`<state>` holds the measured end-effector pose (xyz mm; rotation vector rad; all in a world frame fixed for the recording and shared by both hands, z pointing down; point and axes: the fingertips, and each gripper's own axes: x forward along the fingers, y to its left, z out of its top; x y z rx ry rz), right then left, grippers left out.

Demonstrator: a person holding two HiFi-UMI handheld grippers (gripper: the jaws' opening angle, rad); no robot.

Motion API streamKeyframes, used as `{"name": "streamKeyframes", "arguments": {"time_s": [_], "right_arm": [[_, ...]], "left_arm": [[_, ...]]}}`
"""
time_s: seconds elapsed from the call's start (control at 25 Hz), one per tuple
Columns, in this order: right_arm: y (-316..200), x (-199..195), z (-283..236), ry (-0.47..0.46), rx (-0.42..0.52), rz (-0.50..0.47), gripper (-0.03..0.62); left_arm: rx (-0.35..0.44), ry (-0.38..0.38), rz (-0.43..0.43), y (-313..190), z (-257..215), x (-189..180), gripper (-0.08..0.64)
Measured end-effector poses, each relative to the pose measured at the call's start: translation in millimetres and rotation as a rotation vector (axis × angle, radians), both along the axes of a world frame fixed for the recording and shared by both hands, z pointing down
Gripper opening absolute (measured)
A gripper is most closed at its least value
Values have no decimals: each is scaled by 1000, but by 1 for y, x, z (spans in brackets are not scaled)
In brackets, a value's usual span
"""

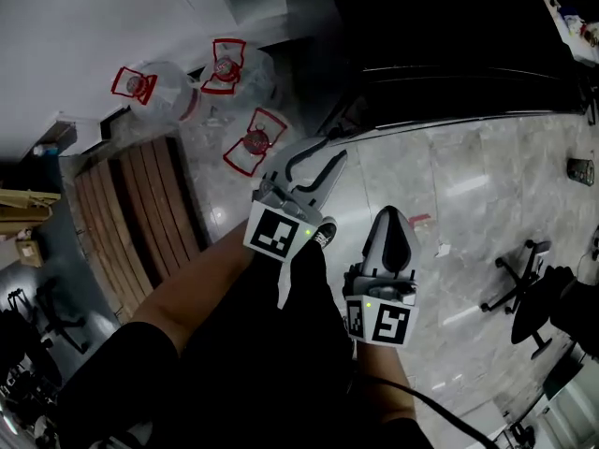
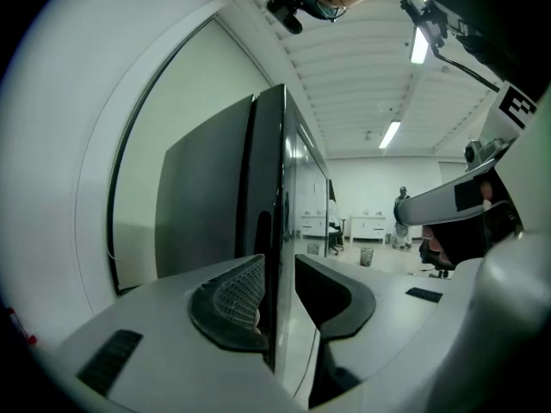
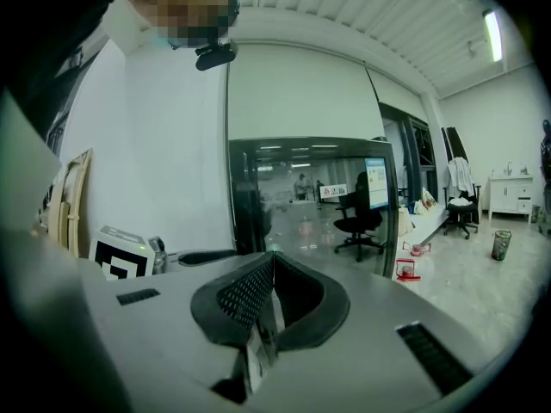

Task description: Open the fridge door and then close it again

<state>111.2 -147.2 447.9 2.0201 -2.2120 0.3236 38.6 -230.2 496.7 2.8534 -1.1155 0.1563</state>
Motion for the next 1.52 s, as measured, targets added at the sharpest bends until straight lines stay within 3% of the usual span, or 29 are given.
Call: {"name": "streamKeyframes", "arguments": {"time_s": [0.28, 0.76, 0.88, 1.0, 1.12, 1.28, 1.52], "right_arm": [[0, 12, 16, -10, -35, 4, 15], [14, 25, -2, -7, -12, 4, 15], [19, 27, -6, -10, 2, 9, 15], [28, 36, -4, -6, -9, 31, 15], [40, 50, -9, 16, -6, 54, 15], [65, 75, -16, 32, -12, 110, 15], [94, 95, -16, 48, -41, 141, 15]], "left_arm": [[61, 3, 2, -17, 5, 14, 83], [-66, 47, -59, -11, 6, 13, 63], [-50, 35, -47, -6, 3, 14, 63], [10, -42, 44, 28, 4, 28, 54], [-21, -60, 93, 78, 8, 51, 43], [-9, -43, 82, 124, 6, 82, 35], [-15, -46, 35, 133, 3, 91, 34]]}}
